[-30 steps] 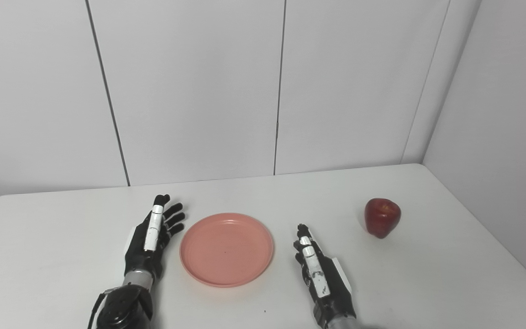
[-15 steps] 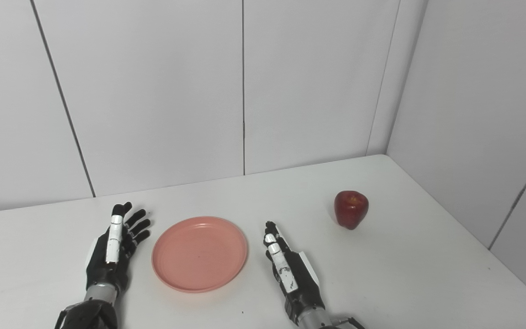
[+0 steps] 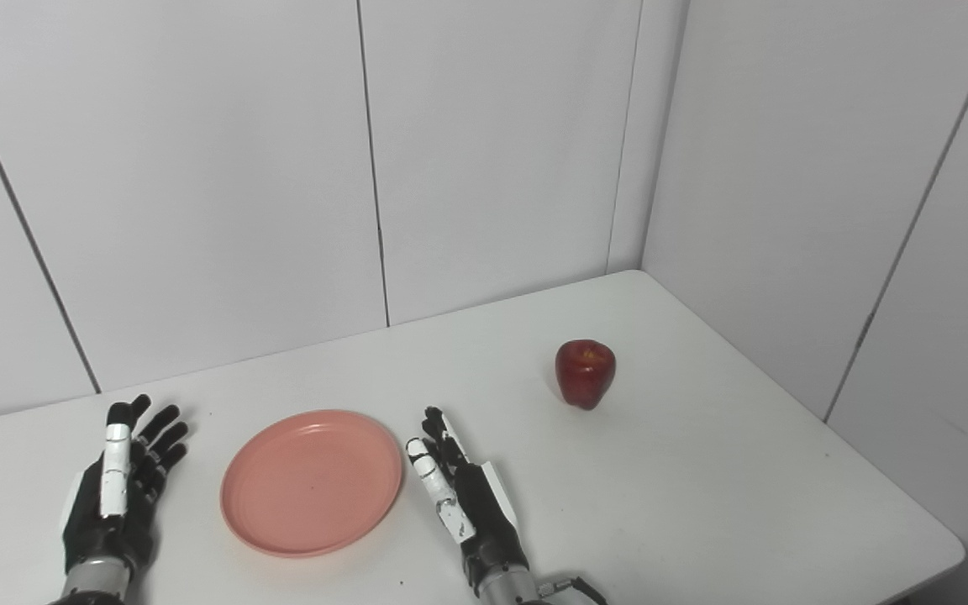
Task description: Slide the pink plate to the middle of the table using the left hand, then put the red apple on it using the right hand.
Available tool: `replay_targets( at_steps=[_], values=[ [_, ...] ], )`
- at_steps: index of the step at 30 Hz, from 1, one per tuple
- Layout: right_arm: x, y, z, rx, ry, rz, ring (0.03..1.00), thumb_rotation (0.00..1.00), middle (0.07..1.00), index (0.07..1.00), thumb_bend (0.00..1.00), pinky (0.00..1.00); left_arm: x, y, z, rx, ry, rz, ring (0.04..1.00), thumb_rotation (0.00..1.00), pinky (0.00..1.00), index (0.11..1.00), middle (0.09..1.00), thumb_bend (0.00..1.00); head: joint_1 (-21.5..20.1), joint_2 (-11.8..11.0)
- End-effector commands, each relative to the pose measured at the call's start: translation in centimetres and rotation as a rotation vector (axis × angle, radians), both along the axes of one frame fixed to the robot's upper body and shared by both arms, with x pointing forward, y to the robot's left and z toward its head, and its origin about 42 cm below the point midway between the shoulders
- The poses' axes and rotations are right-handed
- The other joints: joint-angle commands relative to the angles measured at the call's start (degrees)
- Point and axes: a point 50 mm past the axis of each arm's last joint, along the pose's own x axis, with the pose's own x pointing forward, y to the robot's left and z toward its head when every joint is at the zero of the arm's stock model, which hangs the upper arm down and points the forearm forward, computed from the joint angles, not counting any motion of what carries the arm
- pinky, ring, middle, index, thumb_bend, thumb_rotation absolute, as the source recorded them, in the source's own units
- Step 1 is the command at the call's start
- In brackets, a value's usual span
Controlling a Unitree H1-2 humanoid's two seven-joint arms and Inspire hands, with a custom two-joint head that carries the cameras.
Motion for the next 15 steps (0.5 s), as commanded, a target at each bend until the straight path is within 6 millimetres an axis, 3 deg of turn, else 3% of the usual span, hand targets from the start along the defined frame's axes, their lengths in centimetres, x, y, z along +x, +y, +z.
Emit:
replay_targets(
  at_steps=[1, 15],
  values=[
    [0.78, 1.09, 0.68, 0.018, -0.039, 0.016, 0.953, 0.91, 0.977, 0.982, 0.76, 0.96, -0.11, 0.58, -0.80, 0.009, 0.043, 0.008, 0.845, 0.86, 0.88, 0.899, 0.843, 0.83, -0.4, 0.0],
    [0.90, 1.61, 0.62, 0.028, -0.066, -0.064, 0.940, 0.86, 0.974, 0.999, 0.75, 0.97, -0.26, 0.83, -0.28, 0.007, 0.065, 0.018, 0.859, 0.87, 0.91, 0.902, 0.839, 0.83, -1.8, -0.7]
  ],
)
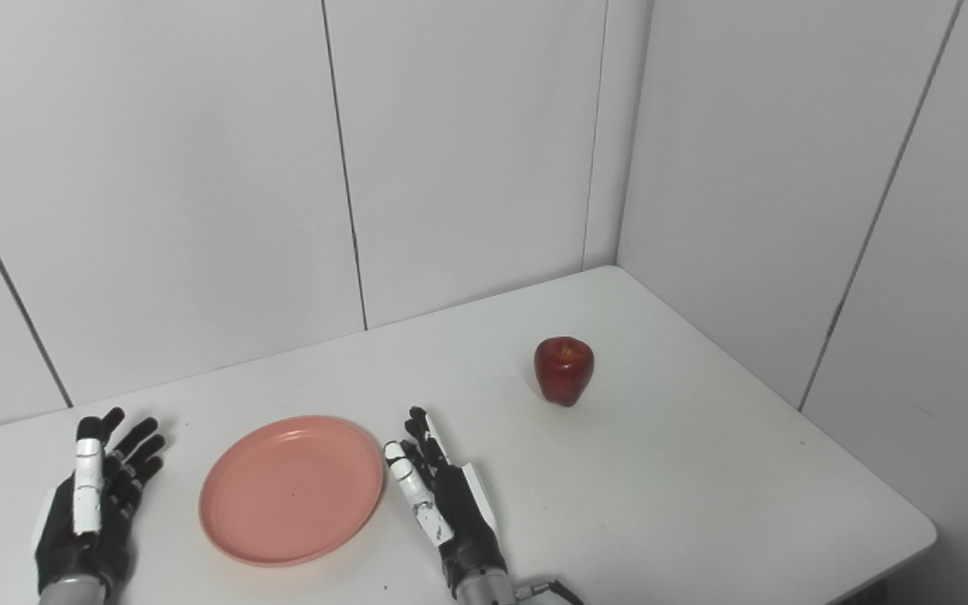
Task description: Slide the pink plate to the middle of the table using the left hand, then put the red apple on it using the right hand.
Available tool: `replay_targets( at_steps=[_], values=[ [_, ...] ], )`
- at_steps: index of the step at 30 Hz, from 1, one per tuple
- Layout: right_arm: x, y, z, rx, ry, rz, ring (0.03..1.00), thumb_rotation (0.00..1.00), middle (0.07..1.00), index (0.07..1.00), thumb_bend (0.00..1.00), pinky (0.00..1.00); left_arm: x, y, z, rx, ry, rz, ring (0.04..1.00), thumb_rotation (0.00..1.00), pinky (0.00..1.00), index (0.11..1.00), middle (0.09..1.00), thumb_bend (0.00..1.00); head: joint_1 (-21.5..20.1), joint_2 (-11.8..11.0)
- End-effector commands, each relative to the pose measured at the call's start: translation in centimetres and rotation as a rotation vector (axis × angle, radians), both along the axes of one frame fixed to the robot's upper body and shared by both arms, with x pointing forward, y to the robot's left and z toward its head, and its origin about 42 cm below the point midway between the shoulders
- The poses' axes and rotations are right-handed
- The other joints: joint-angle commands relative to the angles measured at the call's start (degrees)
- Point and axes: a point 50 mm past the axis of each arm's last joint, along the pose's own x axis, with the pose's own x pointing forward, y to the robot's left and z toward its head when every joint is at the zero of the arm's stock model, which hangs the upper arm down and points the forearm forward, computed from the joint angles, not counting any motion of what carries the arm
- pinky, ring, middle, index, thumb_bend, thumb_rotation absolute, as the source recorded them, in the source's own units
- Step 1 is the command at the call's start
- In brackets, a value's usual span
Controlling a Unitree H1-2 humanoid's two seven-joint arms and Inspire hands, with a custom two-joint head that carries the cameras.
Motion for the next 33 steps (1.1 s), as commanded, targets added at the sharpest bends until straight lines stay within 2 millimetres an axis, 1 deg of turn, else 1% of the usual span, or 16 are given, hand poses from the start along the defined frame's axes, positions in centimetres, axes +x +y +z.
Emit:
replay_targets(
  at_steps=[1, 6, 11, 14, 16, 20, 23, 25, 26, 29, 33],
  values=[
    [0.7, 1.0, 0.7, 0.030, -0.037, -0.003, 0.944, 0.86, 0.978, 1.000, 0.76, 0.97, -0.2, 0.7, -0.5, 0.008, 0.056, 0.017, 0.861, 0.88, 0.90, 0.902, 0.840, 0.83, -0.1, 0.0],
    [0.8, 1.1, 0.6, 0.027, -0.040, -0.009, 0.942, 0.88, 0.975, 1.000, 0.75, 0.98, -0.3, 0.7, -0.2, 0.011, 0.052, 0.015, 0.861, 0.87, 0.89, 0.895, 0.838, 0.83, -0.2, -0.1],
    [0.9, 0.9, 0.6, 0.033, -0.044, -0.010, 0.939, 0.87, 0.974, 1.000, 0.76, 0.97, -0.3, 0.4, -0.1, 0.006, 0.053, 0.015, 0.859, 0.87, 0.90, 0.898, 0.835, 0.82, 0.1, 0.0],
    [1.0, 0.7, 0.6, 0.040, -0.049, -0.017, 0.940, 0.86, 0.975, 1.000, 0.77, 0.97, -0.3, 0.3, -0.1, 0.008, 0.052, 0.011, 0.863, 0.88, 0.90, 0.901, 0.842, 0.81, 0.4, -0.4],
    [1.1, 0.5, 0.5, 0.054, -0.052, -0.024, 0.942, 0.85, 0.974, 1.000, 0.76, 0.96, -0.3, 0.2, -0.1, 0.010, 0.047, 0.011, 0.858, 0.88, 0.90, 0.899, 0.838, 0.82, 0.5, -0.7],
    [1.3, 0.1, 0.7, 0.103, -0.062, -0.033, 0.951, 0.84, 0.983, 1.000, 0.74, 0.96, -0.2, 0.2, 0.0, 0.016, 0.043, 0.016, 0.853, 0.90, 0.90, 0.901, 0.835, 0.80, 0.7, -1.1],
    [1.4, -0.6, 1.5, 0.128, -0.084, -0.048, 0.945, 0.86, 0.974, 1.000, 0.75, 0.95, -0.1, 0.1, 0.1, 0.010, 0.049, 0.019, 0.854, 0.88, 0.90, 0.896, 0.831, 0.82, 1.1, -1.7],
    [1.5, -1.2, 2.1, 0.143, -0.106, -0.061, 0.949, 0.86, 0.970, 1.000, 0.72, 0.96, 0.0, 0.1, 0.1, 0.010, 0.049, 0.020, 0.855, 0.88, 0.91, 0.896, 0.833, 0.83, 1.1, -1.9],
    [1.6, -1.4, 2.4, 0.147, -0.114, -0.067, 0.945, 0.86, 0.968, 0.995, 0.72, 0.95, 0.0, 0.1, 0.2, 0.010, 0.049, 0.020, 0.849, 0.88, 0.90, 0.891, 0.829, 0.82, 1.1, -1.9],
    [1.8, -2.2, 3.1, 0.160, -0.128, -0.113, 0.924, 0.83, 0.935, 0.953, 0.74, 0.92, 0.1, 0.0, 0.3, 0.006, 0.050, 0.020, 0.841, 0.88, 0.89, 0.888, 0.819, 0.82, 1.2, -2.1],
    [2.3, -3.6, 4.0, 0.173, -0.142, -0.130, 0.906, 0.88, 0.912, 0.944, 0.72, 0.89, 0.2, -0.1, 0.5, 0.006, 0.042, 0.014, 0.852, 0.87, 0.90, 0.895, 0.821, 0.83, 1.3, -2.2]
  ],
)
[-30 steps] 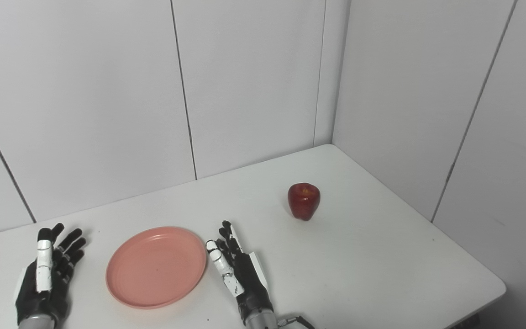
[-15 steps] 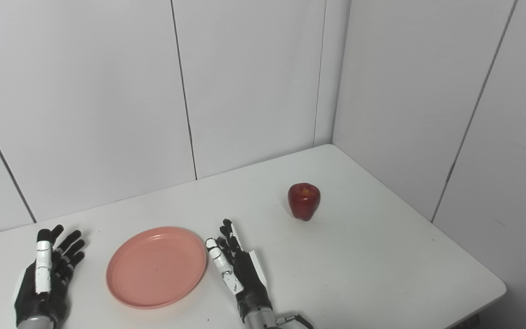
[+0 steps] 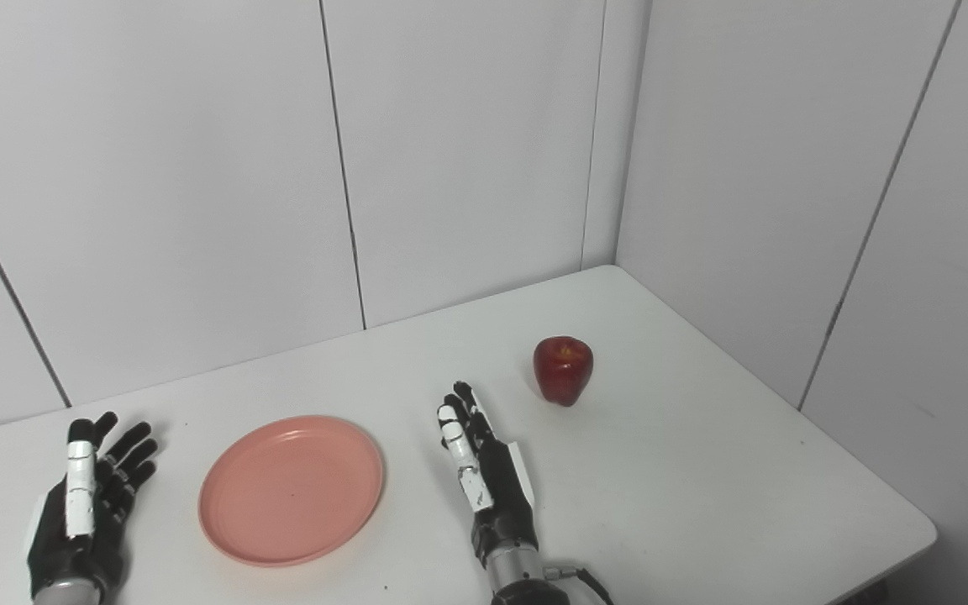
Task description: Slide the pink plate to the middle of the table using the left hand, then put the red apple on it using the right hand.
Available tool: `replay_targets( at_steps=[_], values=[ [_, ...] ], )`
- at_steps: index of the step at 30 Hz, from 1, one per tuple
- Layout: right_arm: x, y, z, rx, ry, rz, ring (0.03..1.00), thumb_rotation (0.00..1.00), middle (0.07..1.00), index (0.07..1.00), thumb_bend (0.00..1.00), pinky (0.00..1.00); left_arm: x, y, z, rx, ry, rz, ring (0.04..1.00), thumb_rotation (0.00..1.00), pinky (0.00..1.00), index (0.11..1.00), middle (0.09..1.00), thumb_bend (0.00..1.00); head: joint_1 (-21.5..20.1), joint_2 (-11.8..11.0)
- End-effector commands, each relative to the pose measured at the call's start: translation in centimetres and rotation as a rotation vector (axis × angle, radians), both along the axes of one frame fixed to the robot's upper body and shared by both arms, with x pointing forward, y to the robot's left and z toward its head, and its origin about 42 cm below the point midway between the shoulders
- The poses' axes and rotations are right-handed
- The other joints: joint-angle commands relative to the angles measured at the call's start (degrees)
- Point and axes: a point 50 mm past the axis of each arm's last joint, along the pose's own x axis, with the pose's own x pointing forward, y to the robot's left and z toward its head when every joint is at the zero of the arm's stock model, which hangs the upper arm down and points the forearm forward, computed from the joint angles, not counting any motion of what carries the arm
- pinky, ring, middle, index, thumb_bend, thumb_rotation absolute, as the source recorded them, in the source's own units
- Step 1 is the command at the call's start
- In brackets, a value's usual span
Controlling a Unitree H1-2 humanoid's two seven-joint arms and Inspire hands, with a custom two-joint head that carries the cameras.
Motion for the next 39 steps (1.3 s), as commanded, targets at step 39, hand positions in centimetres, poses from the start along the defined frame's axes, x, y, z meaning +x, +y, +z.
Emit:
replay_targets(
  at_steps=[39],
  values=[
    [6.3, -7.5, 11.0, -0.488, -0.334, -0.090, 0.735, 0.87, 0.723, 0.691, 0.89, 0.71, 0.6, -0.4, -0.8, 0.020, 0.025, -0.013, 0.835, 0.86, 0.88, 0.913, 0.835, 0.80, 1.8, -0.9]
  ],
)
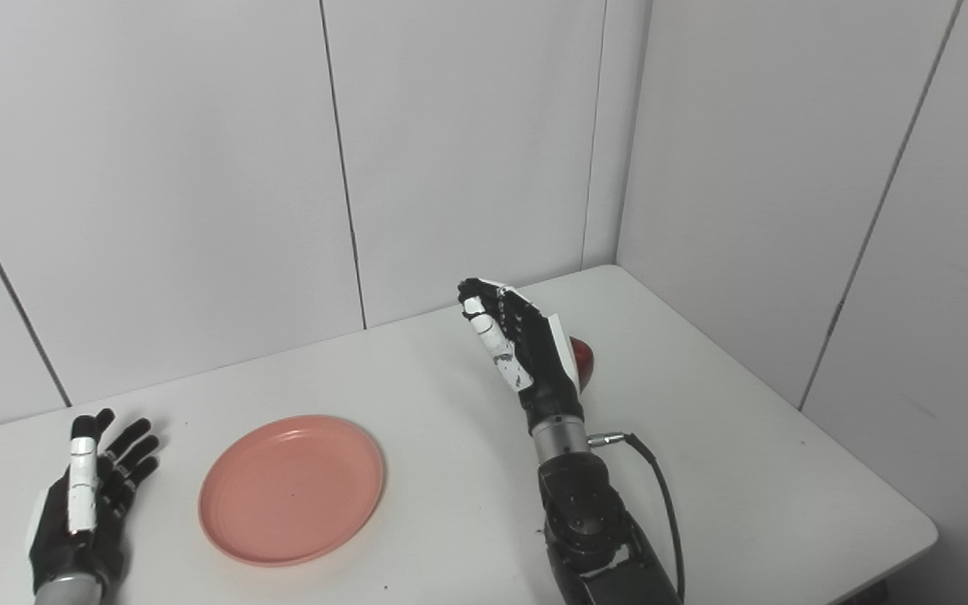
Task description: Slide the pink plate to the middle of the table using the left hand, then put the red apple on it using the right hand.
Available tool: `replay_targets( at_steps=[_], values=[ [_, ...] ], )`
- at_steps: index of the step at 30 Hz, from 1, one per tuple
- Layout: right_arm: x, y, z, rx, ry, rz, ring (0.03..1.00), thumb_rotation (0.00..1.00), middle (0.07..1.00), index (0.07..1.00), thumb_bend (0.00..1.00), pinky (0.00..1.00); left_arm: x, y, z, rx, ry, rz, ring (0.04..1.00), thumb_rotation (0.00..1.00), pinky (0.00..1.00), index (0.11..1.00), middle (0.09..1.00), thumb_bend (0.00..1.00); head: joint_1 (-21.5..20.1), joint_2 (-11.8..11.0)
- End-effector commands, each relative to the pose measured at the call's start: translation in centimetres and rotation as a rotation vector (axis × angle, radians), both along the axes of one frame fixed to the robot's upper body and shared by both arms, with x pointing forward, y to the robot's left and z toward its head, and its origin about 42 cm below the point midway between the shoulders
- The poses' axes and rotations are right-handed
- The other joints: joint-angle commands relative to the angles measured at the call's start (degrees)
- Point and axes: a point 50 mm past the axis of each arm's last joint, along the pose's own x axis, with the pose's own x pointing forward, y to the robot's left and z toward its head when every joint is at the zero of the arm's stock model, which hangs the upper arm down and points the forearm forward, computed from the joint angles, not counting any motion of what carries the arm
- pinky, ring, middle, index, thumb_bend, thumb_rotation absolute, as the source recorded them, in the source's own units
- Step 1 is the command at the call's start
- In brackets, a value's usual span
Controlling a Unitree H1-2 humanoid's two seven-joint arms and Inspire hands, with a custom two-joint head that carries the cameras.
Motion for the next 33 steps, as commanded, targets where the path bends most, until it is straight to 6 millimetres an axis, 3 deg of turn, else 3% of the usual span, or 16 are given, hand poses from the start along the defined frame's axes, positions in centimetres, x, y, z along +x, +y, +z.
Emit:
replay_targets(
  at_steps=[1, 13, 22, 26, 33],
  values=[
    [0.7, 0.1, 3.0, -0.053, -0.140, 0.013, 0.737, 0.87, 0.723, 0.691, 0.90, 0.71, 0.1, 0.0, -0.6, 0.010, 0.037, -0.011, 0.834, 0.86, 0.88, 0.913, 0.835, 0.80, 0.0, 0.1],
    [1.8, -1.9, 5.0, -0.365, -0.125, -0.096, 0.768, 0.90, 0.749, 0.721, 0.91, 0.75, 0.3, 0.0, -1.0, 0.013, 0.043, -0.015, 0.838, 0.87, 0.88, 0.914, 0.824, 0.80, 0.3, -0.2],
    [2.4, -4.1, 5.1, -0.547, -0.110, -0.166, 0.745, 0.82, 0.783, 0.733, 0.95, 0.64, 0.1, -0.1, -0.9, 0.016, 0.041, -0.019, 0.829, 0.86, 0.87, 0.911, 0.822, 0.83, 0.4, -0.4],
    [2.6, -5.2, 5.2, -0.640, -0.106, -0.214, 0.725, 0.85, 0.776, 0.732, 0.96, 0.61, 0.1, 0.0, -0.8, 0.013, 0.042, -0.020, 0.823, 0.87, 0.87, 0.908, 0.818, 0.82, 0.4, -0.4],
    [2.6, -7.3, 5.2, -0.819, -0.080, -0.274, 0.755, 0.88, 0.780, 0.749, 0.92, 0.68, 0.1, 0.0, -0.9, 0.019, 0.041, -0.028, 0.829, 0.87, 0.87, 0.919, 0.826, 0.81, 0.4, -0.5]
  ],
)
